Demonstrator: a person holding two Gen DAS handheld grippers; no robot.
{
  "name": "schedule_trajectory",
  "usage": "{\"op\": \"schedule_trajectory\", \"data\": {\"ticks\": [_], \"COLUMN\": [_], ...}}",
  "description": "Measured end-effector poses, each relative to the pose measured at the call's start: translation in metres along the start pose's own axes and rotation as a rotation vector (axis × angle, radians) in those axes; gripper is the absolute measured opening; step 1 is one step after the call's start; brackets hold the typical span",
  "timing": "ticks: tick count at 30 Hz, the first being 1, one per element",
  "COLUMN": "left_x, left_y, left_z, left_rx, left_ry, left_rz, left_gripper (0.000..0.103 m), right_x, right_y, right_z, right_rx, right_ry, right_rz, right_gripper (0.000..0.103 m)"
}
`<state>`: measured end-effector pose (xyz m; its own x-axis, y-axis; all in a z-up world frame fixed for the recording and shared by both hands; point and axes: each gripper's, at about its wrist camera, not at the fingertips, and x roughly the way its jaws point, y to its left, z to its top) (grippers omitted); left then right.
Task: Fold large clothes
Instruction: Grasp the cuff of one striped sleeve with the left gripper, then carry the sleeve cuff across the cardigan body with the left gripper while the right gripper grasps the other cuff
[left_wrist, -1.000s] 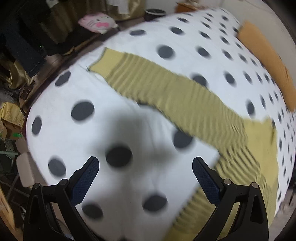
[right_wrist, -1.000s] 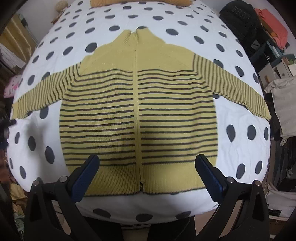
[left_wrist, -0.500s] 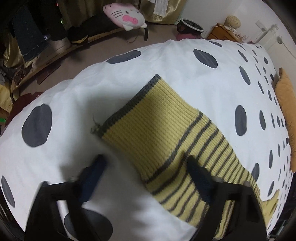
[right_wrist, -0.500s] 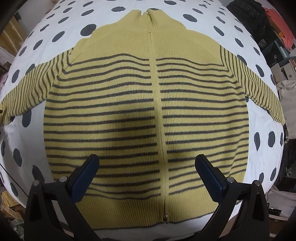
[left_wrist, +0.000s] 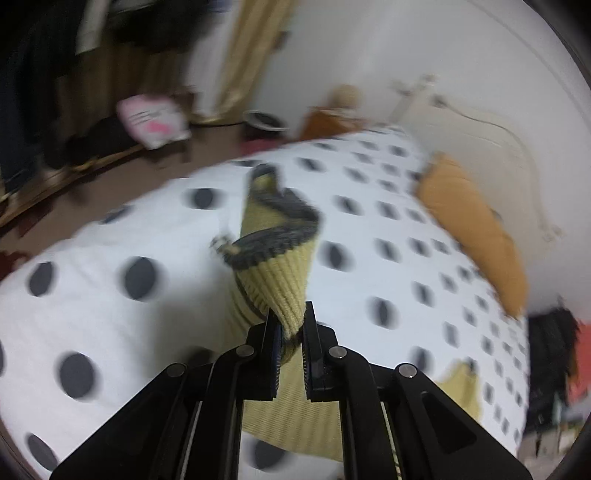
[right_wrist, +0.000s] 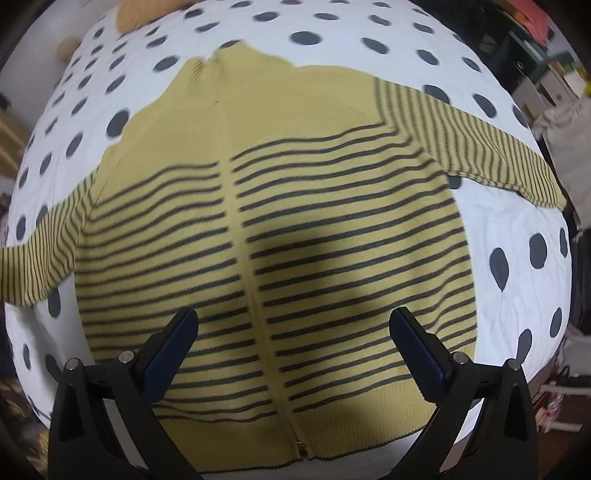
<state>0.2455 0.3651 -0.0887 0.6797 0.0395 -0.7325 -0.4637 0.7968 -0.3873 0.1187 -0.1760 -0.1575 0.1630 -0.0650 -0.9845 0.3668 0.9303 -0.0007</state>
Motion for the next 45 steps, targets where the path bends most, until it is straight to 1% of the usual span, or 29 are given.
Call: {"op": "schedule_trajectory", "data": {"ticks": [2,3,5,6,7,10,13,15,16,17,18,19,21,23,24,25,27,28,29,31,32,33,35,36,39,41,42,43,45], "left_x": [0.000,0.001,0.014,0.022,0.035,0.067,0.094,0.111,0.123,0.132,0.133,0.131,0.120,0.101,0.093,0.085,0.085,0.090,0.094,0.109,0.117,0.124,0.137,0.143,0.144,0.150,0.153,0.157,0.165], "left_y": [-0.080,-0.110,-0.186,-0.212,-0.246,-0.311,-0.355,-0.368,-0.370,-0.368,-0.363,-0.355,-0.336,-0.306,-0.291,-0.272,-0.240,-0.222,-0.205,-0.173,-0.158,-0.145,-0.124,-0.123,-0.128,-0.143,-0.152,-0.158,-0.162], "left_z": [-0.033,-0.051,-0.103,-0.125,-0.158,-0.240,-0.320,-0.366,-0.395,-0.410,-0.417,-0.409,-0.378,-0.331,-0.308,-0.282,-0.246,-0.226,-0.215,-0.194,-0.185,-0.178,-0.169,-0.168,-0.165,-0.174,-0.182,-0.191,-0.206], "left_rx": [0.083,0.118,0.223,0.257,0.291,0.374,0.452,0.496,0.534,0.556,0.561,0.535,0.477,0.432,0.417,0.396,0.383,0.392,0.396,0.378,0.357,0.336,0.305,0.296,0.284,0.330,0.356,0.385,0.415], "left_ry": [0.062,0.092,0.172,0.210,0.273,0.407,0.521,0.600,0.684,0.749,0.773,0.772,0.736,0.624,0.562,0.500,0.461,0.447,0.441,0.445,0.455,0.463,0.476,0.477,0.461,0.462,0.468,0.481,0.512], "left_rz": [-0.127,-0.168,-0.262,-0.290,-0.327,-0.368,-0.386,-0.373,-0.350,-0.316,-0.303,-0.339,-0.365,-0.341,-0.317,-0.285,-0.221,-0.137,-0.083,0.014,0.041,0.054,0.089,0.101,0.073,0.053,0.051,0.049,0.066], "left_gripper": [0.008,0.008,0.008,0.008,0.008,0.008,0.008,0.011,0.017,0.019,0.019,0.020,0.036,0.079,0.085,0.085,0.085,0.085,0.085,0.085,0.085,0.085,0.085,0.085,0.085,0.085,0.085,0.085,0.085], "right_x": [-0.005,-0.008,-0.013,-0.016,-0.017,-0.017,-0.016,-0.013,-0.011,-0.008,-0.004,0.001,0.011,0.020,0.031,0.039,0.060,0.070,0.084,0.107,0.117,0.126,0.125,0.118,0.091,0.084,0.091,0.103,0.127], "right_y": [-0.022,-0.038,-0.058,-0.075,-0.086,-0.126,-0.168,-0.190,-0.196,-0.200,-0.205,-0.206,-0.202,-0.189,-0.177,-0.169,-0.145,-0.135,-0.125,-0.108,-0.101,-0.093,-0.084,-0.081,-0.082,-0.087,-0.092,-0.099,-0.109], "right_z": [0.007,0.011,0.015,0.018,0.020,0.026,0.030,0.035,0.038,0.041,0.046,0.052,0.066,0.077,0.086,0.092,0.107,0.113,0.119,0.126,0.129,0.131,0.134,0.136,0.145,0.153,0.159,0.163,0.169], "right_rx": [0.056,0.090,0.125,0.150,0.165,0.220,0.278,0.308,0.315,0.319,0.322,0.320,0.294,0.269,0.252,0.245,0.215,0.197,0.188,0.161,0.141,0.112,0.061,0.021,-0.048,-0.071,-0.073,-0.051,-0.003], "right_ry": [-0.015,-0.026,-0.044,-0.060,-0.068,-0.082,-0.096,-0.108,-0.113,-0.115,-0.116,-0.121,-0.122,-0.121,-0.101,-0.085,-0.055,-0.034,-0.014,0.020,0.042,0.058,0.027,0.003,-0.074,-0.103,-0.092,-0.065,-0.003], "right_rz": [0.017,0.025,0.028,0.027,0.026,0.031,0.034,0.041,0.048,0.056,0.072,0.103,0.178,0.242,0.303,0.337,0.380,0.377,0.356,0.334,0.321,0.318,0.306,0.288,0.241,0.170,0.111,0.096,0.129], "right_gripper": [0.103,0.103,0.103,0.103,0.103,0.103,0.103,0.103,0.103,0.103,0.103,0.103,0.102,0.101,0.101,0.100,0.100,0.100,0.095,0.072,0.035,0.010,0.009,0.009,0.009,0.009,0.009,0.009,0.010]}}
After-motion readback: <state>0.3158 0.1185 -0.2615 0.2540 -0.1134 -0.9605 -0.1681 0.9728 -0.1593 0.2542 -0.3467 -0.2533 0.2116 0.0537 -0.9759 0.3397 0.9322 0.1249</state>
